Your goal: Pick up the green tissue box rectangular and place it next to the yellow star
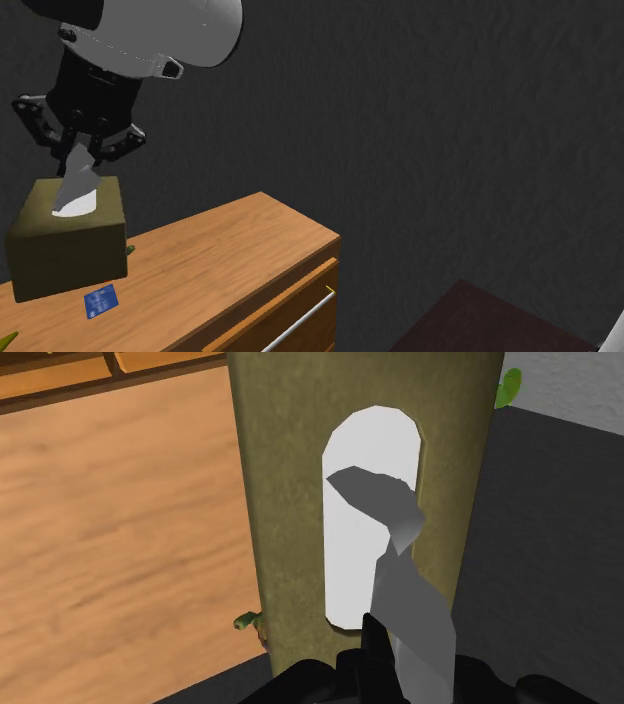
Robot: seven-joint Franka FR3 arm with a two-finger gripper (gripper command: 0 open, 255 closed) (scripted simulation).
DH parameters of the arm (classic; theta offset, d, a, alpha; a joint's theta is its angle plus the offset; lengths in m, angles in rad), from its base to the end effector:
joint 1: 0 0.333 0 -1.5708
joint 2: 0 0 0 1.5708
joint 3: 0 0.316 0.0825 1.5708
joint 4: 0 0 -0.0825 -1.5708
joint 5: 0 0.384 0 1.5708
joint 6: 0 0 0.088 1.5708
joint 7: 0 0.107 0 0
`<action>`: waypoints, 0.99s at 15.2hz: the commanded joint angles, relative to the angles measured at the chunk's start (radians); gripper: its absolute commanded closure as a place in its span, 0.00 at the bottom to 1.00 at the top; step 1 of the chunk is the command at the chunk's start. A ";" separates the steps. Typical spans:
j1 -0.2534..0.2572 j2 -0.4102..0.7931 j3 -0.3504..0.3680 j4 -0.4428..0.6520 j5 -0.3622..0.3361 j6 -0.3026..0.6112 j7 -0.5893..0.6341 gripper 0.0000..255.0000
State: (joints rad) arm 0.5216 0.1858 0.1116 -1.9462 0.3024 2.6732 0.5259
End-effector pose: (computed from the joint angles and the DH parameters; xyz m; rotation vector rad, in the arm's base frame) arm 0.5218 0.3675 0.4468 -2.6202 0.1746 -0.4381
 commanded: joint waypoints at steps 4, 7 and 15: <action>0.085 0.063 -0.004 0.072 -0.105 0.011 0.160 1.00; 0.084 0.080 -0.001 0.054 -0.097 0.046 0.149 1.00; 0.078 0.134 0.011 0.016 -0.075 0.137 0.120 1.00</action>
State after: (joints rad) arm 0.5994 0.3123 0.1218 -1.9273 0.2254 2.7995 0.6486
